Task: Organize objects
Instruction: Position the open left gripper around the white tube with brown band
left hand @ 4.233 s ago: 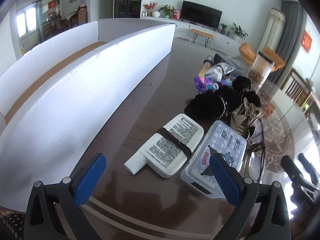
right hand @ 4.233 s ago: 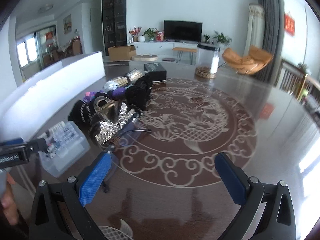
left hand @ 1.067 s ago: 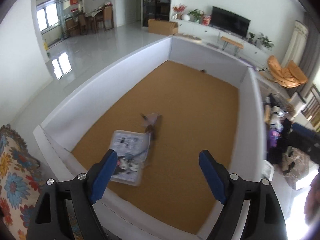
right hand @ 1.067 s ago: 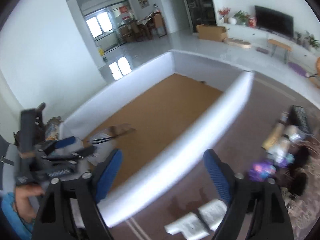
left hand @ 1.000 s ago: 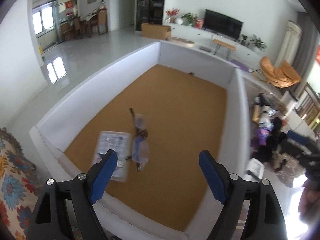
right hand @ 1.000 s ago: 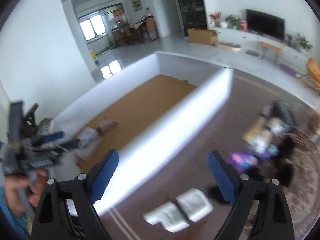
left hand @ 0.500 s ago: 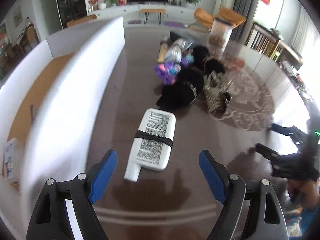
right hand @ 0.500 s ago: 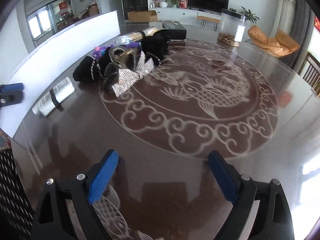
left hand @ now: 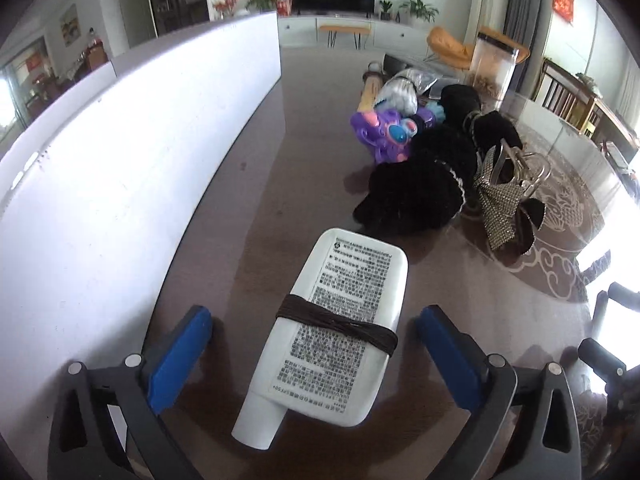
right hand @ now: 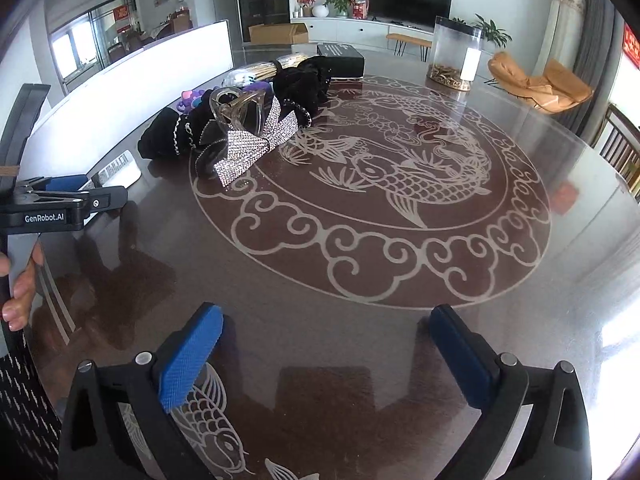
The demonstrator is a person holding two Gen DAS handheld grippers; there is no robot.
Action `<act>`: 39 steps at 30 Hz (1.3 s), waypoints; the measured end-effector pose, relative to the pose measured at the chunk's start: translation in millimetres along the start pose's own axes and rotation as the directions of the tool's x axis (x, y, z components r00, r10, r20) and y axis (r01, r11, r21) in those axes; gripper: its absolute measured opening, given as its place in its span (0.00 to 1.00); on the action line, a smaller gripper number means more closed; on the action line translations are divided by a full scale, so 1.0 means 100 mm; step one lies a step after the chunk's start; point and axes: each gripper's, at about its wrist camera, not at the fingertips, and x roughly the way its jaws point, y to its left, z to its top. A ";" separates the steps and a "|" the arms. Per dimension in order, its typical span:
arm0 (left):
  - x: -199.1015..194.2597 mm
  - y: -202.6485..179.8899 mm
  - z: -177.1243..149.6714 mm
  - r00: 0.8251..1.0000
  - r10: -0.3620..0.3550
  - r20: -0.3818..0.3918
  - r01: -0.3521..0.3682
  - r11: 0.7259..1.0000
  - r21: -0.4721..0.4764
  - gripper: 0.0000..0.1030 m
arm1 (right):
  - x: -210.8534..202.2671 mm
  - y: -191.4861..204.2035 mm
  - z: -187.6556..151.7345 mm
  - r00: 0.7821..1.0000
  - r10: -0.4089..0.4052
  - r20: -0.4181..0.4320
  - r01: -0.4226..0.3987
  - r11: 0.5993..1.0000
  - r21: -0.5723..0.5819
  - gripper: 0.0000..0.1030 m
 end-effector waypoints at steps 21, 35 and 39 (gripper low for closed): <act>0.01 0.03 0.02 1.000 -0.006 0.011 0.006 1.000 0.002 1.00 | 0.01 0.00 0.01 1.000 -0.004 -0.002 0.004 1.000 -0.002 1.00; 0.01 0.03 0.02 1.000 -0.007 0.012 0.007 1.000 0.003 1.00 | 0.03 0.02 0.05 1.000 -0.017 -0.006 0.017 1.000 0.017 1.00; 0.00 0.04 0.01 1.000 -0.008 0.012 0.008 1.000 0.003 1.00 | 0.03 0.02 0.05 1.000 -0.017 -0.006 0.017 1.000 0.017 1.00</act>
